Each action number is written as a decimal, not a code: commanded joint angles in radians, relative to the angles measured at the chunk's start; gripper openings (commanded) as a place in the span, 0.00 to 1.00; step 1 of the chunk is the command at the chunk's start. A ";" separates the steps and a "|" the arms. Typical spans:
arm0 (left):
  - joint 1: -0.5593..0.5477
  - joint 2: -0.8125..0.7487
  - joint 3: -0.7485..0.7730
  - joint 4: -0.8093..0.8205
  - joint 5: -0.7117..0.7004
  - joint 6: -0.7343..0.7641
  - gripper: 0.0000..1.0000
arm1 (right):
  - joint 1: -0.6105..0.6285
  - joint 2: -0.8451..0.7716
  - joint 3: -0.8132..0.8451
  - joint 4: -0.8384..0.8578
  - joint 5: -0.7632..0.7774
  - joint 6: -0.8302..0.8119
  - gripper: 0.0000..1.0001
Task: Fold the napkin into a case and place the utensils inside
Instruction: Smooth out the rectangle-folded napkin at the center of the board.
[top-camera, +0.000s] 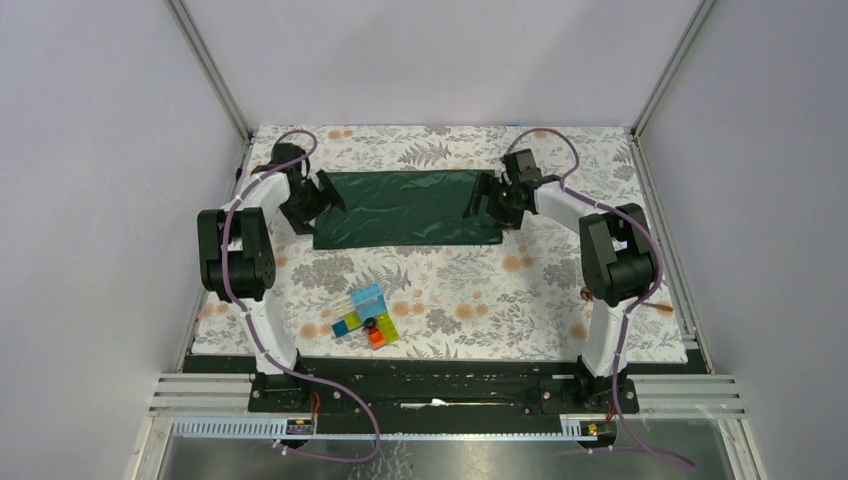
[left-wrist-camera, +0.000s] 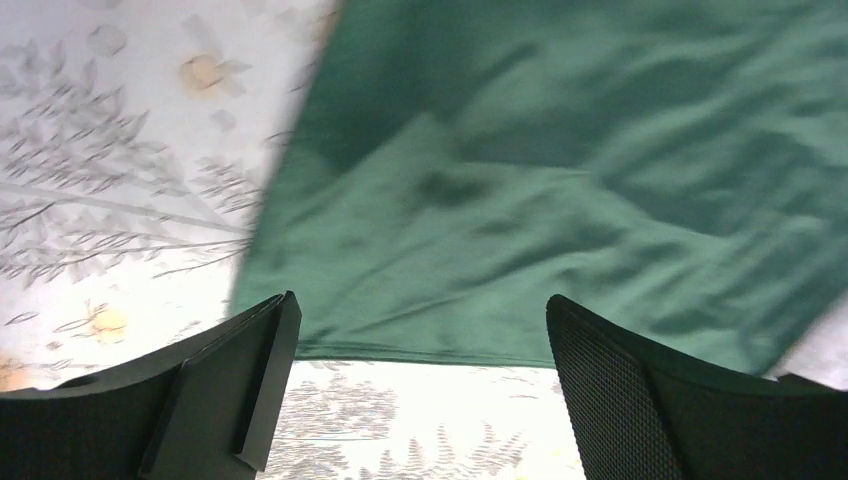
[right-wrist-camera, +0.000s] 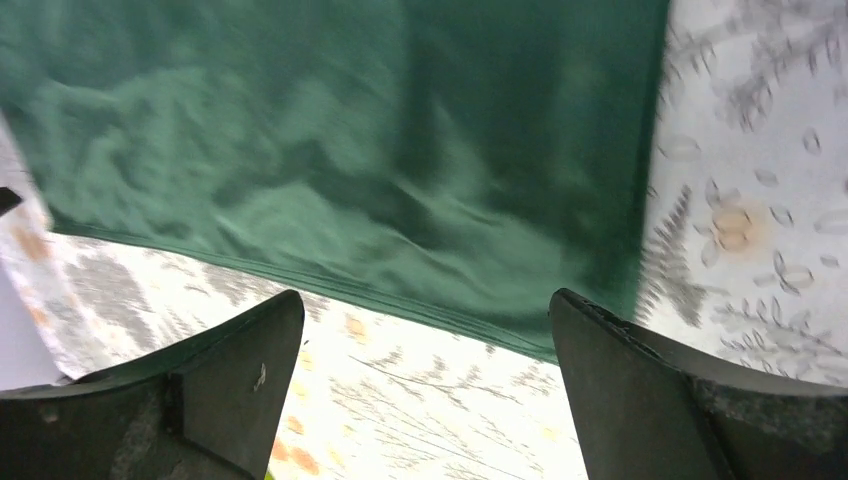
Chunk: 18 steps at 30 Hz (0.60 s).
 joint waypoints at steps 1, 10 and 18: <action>-0.010 -0.072 0.158 0.122 0.143 -0.034 0.99 | 0.017 0.021 0.189 0.094 -0.073 0.048 1.00; 0.000 0.248 0.281 0.554 0.407 -0.283 0.99 | -0.006 0.447 0.620 0.294 -0.233 0.195 1.00; 0.055 0.379 0.309 0.671 0.386 -0.306 0.99 | -0.074 0.550 0.626 0.385 -0.316 0.242 1.00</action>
